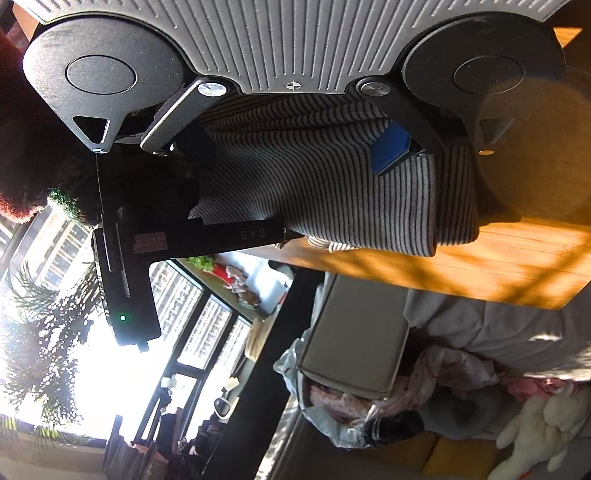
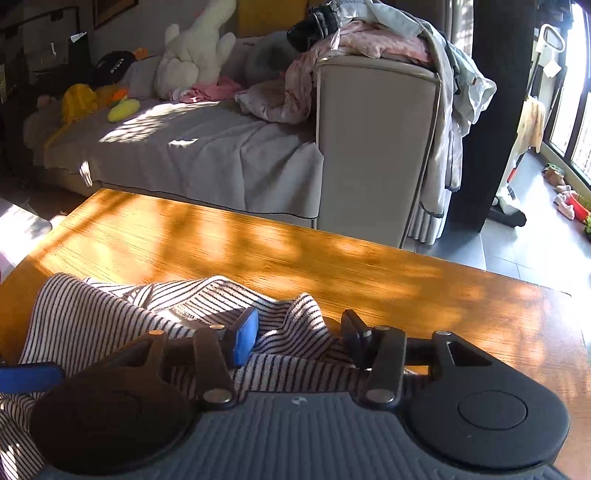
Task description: Fold clothes
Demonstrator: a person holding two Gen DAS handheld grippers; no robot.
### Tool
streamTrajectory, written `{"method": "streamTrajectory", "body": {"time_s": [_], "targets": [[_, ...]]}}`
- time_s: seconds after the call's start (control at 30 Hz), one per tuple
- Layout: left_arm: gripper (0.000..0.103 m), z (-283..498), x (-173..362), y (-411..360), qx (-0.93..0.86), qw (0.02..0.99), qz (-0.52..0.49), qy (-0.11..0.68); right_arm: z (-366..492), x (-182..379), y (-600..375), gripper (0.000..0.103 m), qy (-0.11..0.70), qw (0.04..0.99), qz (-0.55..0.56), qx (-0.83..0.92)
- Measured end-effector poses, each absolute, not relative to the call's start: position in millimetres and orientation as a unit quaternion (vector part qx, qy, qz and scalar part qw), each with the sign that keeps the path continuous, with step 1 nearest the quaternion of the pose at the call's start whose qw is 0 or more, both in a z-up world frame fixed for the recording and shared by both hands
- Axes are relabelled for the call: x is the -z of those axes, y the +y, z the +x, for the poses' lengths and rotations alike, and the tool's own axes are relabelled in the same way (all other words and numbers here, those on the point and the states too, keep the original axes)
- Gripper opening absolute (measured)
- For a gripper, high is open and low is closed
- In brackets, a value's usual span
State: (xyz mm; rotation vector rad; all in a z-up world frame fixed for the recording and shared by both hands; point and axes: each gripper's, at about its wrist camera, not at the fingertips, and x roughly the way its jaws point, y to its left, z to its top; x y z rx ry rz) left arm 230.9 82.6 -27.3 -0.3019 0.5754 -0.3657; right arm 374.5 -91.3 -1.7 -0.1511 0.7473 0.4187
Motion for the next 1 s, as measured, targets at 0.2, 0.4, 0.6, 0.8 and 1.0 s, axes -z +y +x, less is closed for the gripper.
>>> {"method": "streamTrajectory", "body": {"time_s": [0.2,0.4,0.6,0.8,1.0], "targets": [[0.096,222,8,102,0.174,0.926,-0.175,0.284,342,-40,-110,0.007,0.317,0.923,-0.037,-0.215],[0.1,193,-38,123,0.15,0.944,-0.162,0.246,238,-73,-156,0.006,0.291,0.918,0.026,-0.269],[0.102,168,-55,110,0.145,0.951,-0.139,0.233,159,-35,-177,0.006,0.33,0.903,0.053,-0.271],[0.081,159,-49,97,0.142,0.95,-0.103,0.257,127,-29,-176,0.007,0.343,0.904,-0.006,-0.254],[0.056,142,-26,89,0.157,0.939,-0.056,0.301,111,-61,-192,0.013,0.294,0.923,0.001,-0.246]]}}
